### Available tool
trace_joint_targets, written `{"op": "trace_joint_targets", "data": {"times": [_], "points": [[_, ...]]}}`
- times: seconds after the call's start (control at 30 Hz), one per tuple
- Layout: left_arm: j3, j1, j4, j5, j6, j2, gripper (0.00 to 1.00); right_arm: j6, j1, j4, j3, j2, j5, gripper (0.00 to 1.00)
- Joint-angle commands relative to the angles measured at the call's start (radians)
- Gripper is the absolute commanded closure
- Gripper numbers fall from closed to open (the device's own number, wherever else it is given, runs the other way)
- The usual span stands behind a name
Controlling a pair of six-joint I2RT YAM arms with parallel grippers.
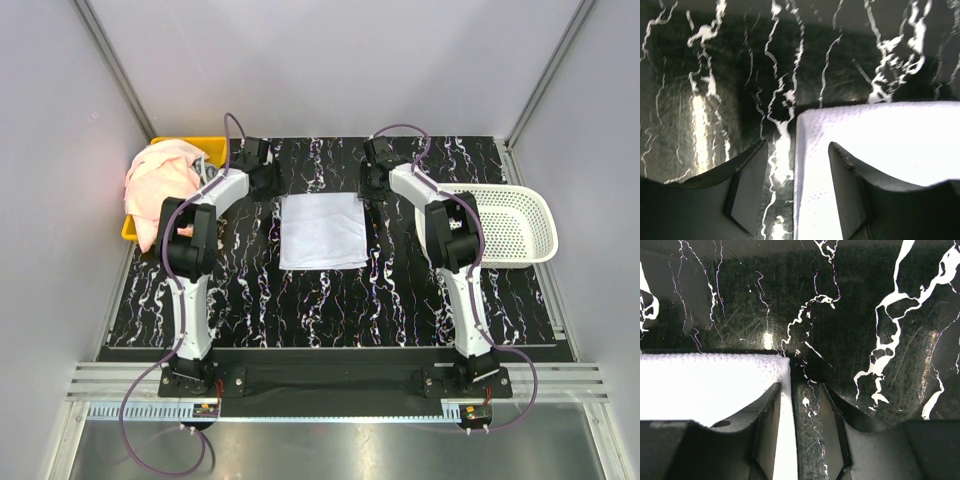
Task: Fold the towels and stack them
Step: Fold the towel
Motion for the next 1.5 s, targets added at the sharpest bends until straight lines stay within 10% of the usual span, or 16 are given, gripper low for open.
{"op": "trace_joint_targets", "data": {"times": [0.0,1.47], "points": [[0.043,0.003,0.05,0.028,-0.002,-0.021,0.44,-0.008,0.004,0.036,0.032,-0.056,0.001,0.57],[0.109,-0.065,-0.011,-0.188,0.017,0.137,0.62,0.015,0.018,0.158,0.007,0.015,-0.059,0.57]]}}
